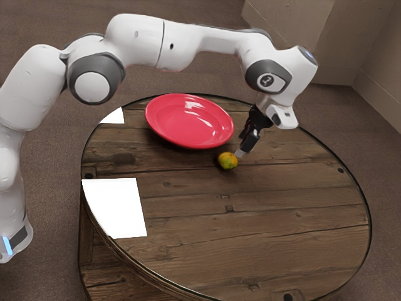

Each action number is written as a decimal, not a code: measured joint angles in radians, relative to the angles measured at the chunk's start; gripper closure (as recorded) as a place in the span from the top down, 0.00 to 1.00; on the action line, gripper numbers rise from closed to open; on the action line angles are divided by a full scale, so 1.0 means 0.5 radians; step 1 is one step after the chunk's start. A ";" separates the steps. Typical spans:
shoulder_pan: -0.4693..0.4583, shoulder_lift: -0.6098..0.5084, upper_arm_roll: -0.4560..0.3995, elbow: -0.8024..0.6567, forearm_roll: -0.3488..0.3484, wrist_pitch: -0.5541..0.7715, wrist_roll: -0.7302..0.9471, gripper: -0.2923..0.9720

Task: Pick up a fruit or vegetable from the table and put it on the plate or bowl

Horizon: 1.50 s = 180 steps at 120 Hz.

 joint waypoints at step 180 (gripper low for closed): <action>0.044 0.002 0.101 -0.128 -0.094 0.587 0.368 0.46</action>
